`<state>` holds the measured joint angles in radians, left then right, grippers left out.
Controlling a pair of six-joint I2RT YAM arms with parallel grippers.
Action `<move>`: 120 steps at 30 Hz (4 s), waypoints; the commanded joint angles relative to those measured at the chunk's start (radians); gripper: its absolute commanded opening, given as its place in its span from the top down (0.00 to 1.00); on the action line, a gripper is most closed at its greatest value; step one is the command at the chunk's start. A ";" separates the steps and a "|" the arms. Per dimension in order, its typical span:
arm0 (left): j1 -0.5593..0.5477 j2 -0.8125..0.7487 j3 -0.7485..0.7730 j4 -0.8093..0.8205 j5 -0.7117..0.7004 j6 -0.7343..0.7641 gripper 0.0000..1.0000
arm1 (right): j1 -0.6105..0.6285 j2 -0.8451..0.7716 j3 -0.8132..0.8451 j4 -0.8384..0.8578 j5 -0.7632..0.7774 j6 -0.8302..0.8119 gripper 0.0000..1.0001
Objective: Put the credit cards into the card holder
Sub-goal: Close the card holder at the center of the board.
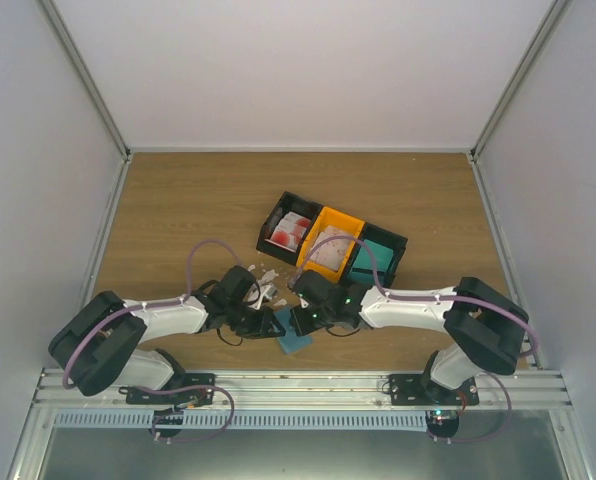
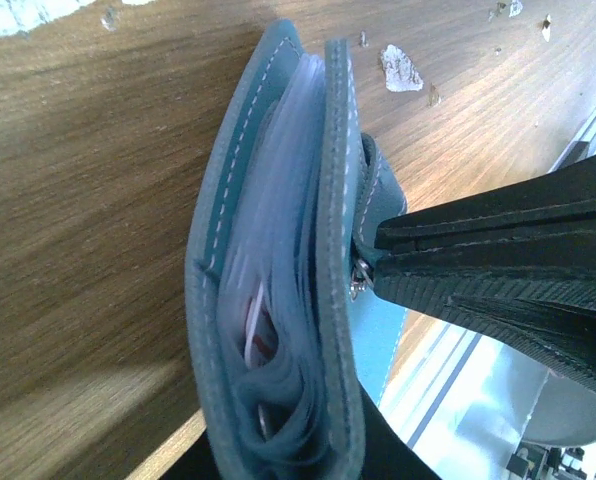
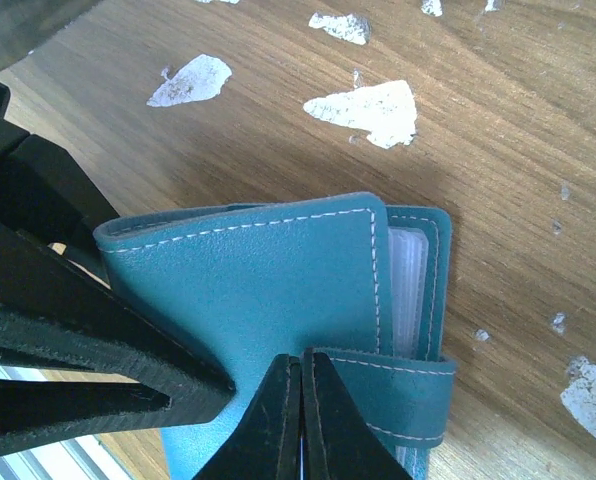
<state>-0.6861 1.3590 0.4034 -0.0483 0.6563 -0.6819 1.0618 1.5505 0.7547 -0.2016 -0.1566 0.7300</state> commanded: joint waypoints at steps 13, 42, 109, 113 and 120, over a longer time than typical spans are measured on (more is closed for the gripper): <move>-0.024 -0.030 -0.008 0.067 -0.189 0.009 0.95 | 0.075 0.130 0.024 -0.085 -0.017 -0.102 1.00; -0.043 0.033 0.035 -0.031 -0.407 -0.005 0.97 | 0.042 0.075 0.040 -0.052 -0.317 -0.225 0.99; -0.058 0.028 0.032 0.026 -0.365 -0.021 0.97 | -0.044 -0.139 0.033 -0.122 0.036 -0.096 0.75; -0.058 0.032 0.035 0.021 -0.358 -0.021 0.94 | -0.043 -0.096 0.051 -0.175 0.101 -0.100 0.73; -0.058 0.007 0.032 0.024 -0.324 -0.035 0.76 | -0.013 -0.030 0.106 -0.199 0.192 -0.145 0.62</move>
<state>-0.7464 1.3605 0.4461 -0.0082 0.4019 -0.7227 1.0260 1.4853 0.8059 -0.3614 -0.0608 0.6243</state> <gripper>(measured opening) 0.188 0.355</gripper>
